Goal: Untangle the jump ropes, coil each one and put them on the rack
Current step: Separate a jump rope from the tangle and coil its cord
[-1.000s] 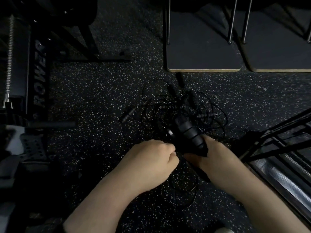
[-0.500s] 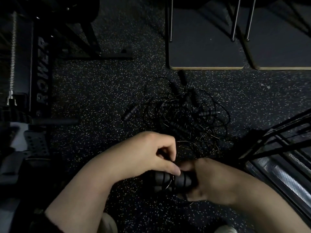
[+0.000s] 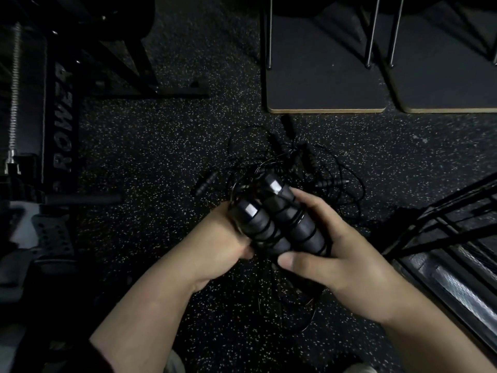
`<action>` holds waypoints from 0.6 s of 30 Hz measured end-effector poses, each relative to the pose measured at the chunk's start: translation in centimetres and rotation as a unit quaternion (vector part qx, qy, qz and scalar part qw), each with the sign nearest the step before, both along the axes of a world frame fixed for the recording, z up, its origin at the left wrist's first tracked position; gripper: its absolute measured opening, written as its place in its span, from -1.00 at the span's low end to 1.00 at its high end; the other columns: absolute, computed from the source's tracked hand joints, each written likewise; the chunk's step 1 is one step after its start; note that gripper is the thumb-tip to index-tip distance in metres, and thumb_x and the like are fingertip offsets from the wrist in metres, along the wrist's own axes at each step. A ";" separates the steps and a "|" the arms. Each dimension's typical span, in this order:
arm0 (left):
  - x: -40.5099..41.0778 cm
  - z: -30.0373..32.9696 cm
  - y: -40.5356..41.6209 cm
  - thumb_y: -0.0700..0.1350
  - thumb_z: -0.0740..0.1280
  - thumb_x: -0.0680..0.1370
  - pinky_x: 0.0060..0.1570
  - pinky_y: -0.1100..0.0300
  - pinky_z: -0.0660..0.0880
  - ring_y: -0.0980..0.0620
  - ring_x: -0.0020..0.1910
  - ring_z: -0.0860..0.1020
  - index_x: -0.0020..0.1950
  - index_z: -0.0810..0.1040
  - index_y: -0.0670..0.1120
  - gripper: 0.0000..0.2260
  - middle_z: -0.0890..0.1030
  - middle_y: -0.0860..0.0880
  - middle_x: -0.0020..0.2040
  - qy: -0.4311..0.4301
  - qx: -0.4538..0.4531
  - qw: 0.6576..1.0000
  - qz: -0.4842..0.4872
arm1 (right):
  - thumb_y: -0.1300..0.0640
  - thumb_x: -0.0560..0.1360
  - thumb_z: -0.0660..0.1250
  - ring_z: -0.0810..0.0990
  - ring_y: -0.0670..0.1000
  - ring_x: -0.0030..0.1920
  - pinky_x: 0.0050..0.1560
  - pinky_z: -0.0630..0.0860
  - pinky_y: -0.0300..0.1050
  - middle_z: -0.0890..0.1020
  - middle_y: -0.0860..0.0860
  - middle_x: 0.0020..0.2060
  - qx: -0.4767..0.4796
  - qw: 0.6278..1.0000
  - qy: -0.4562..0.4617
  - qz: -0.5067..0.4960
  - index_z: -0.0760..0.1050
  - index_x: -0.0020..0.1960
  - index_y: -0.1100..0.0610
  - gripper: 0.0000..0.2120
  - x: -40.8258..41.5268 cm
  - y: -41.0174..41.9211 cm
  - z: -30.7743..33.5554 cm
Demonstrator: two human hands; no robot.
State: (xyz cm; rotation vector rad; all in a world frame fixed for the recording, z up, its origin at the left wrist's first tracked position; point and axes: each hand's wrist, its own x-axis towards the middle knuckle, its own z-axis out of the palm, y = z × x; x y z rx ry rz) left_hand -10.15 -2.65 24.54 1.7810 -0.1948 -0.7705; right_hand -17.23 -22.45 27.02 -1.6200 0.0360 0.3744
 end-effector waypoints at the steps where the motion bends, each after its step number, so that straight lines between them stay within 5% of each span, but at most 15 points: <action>1: 0.0 0.0 -0.2 -0.29 0.27 0.64 -0.27 0.12 0.37 0.10 -0.33 0.40 -0.04 0.62 -0.17 -0.85 0.54 -0.02 -0.29 0.003 0.023 1.000 0.000 | 0.17 0.40 0.52 0.68 -0.15 0.12 0.12 0.52 -0.32 0.73 -0.13 0.08 0.004 1.000 -0.017 -0.020 0.48 0.34 -0.13 -0.44 0.1 0.1 0.2; 7: -0.6 0.3 -0.9 0.02 0.24 0.69 -0.36 0.05 0.39 0.11 -0.42 0.39 -0.16 0.51 -0.07 -0.72 0.42 0.08 -0.40 -0.094 0.140 0.981 -0.092 | 0.21 0.53 0.47 0.70 -0.17 0.07 0.11 0.52 -0.26 0.75 -0.16 0.03 -0.038 0.994 -0.017 -0.105 0.60 0.22 -0.14 -0.65 0.7 -0.5 -0.2; 11: -0.9 0.6 -1.1 0.05 0.31 0.62 -0.24 0.00 0.60 0.00 -0.28 0.64 -0.03 0.62 0.03 -0.85 0.69 0.02 -0.20 -0.174 0.249 0.945 -0.121 | 0.12 0.56 0.47 0.67 -0.24 0.01 0.07 0.55 -0.15 0.71 -0.32 -0.02 -0.150 0.982 -0.003 -0.113 0.52 0.23 -0.35 -0.59 0.7 -0.9 -0.7; 14: -1.1 1.4 -1.4 -0.01 0.32 0.60 -0.40 0.31 0.38 0.14 -0.37 0.49 0.09 0.64 0.10 -0.87 0.62 0.06 -0.23 -0.227 0.287 0.918 -0.153 | 0.06 0.56 0.46 0.71 -0.03 -0.08 0.00 0.64 0.08 0.72 -0.29 -0.10 -0.253 0.963 0.018 -0.093 0.42 0.23 -0.52 -0.50 0.6 -1.1 -1.2; 18: -1.1 2.3 -1.7 -0.01 0.32 0.64 -0.30 0.45 0.31 0.37 -0.27 0.43 0.24 0.64 0.09 -0.80 0.40 0.25 -0.25 -0.286 0.259 0.905 -0.181 | -0.03 0.56 0.46 0.61 -0.20 -0.39 -0.44 0.49 -0.26 0.68 -0.16 -0.24 -0.371 0.926 0.068 -0.030 0.23 0.46 -0.51 -0.34 0.4 -0.8 -2.0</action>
